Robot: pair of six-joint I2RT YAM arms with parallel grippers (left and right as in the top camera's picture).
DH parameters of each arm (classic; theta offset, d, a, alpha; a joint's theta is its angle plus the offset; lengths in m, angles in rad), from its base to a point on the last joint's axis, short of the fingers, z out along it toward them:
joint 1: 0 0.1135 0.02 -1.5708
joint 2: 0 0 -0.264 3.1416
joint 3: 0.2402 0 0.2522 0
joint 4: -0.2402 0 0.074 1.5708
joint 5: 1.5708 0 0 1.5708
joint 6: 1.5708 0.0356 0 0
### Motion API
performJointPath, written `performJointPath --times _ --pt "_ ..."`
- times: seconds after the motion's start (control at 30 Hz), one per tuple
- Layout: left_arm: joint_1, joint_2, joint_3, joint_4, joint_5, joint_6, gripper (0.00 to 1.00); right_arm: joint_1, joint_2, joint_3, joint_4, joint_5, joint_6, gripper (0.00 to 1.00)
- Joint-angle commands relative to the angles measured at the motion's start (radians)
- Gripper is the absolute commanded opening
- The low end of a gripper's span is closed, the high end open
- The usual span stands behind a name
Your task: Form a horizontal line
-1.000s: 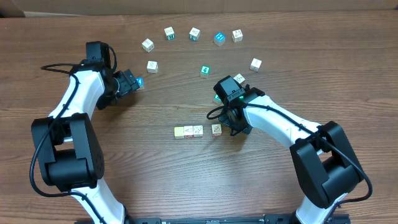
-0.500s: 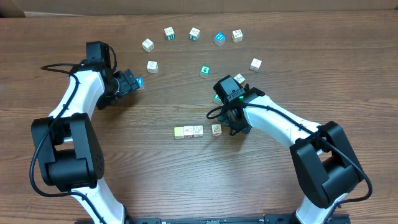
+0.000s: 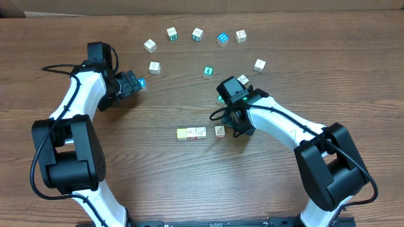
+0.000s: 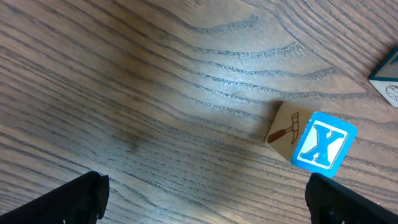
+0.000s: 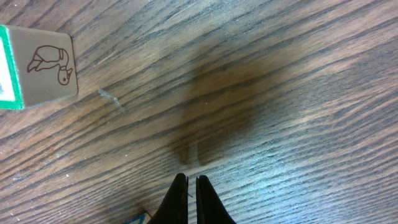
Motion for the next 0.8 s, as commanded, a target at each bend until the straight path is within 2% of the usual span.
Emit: performJointPath --times 0.0,0.77 --pt "-0.006 0.011 0.016 0.003 -0.006 0.001 1.00 -0.001 -0.015 -0.009 0.003 0.000 0.004 0.04" --pt "-0.006 0.011 0.016 0.003 -0.006 0.001 1.00 -0.001 -0.015 -0.009 0.007 -0.008 0.004 0.06"
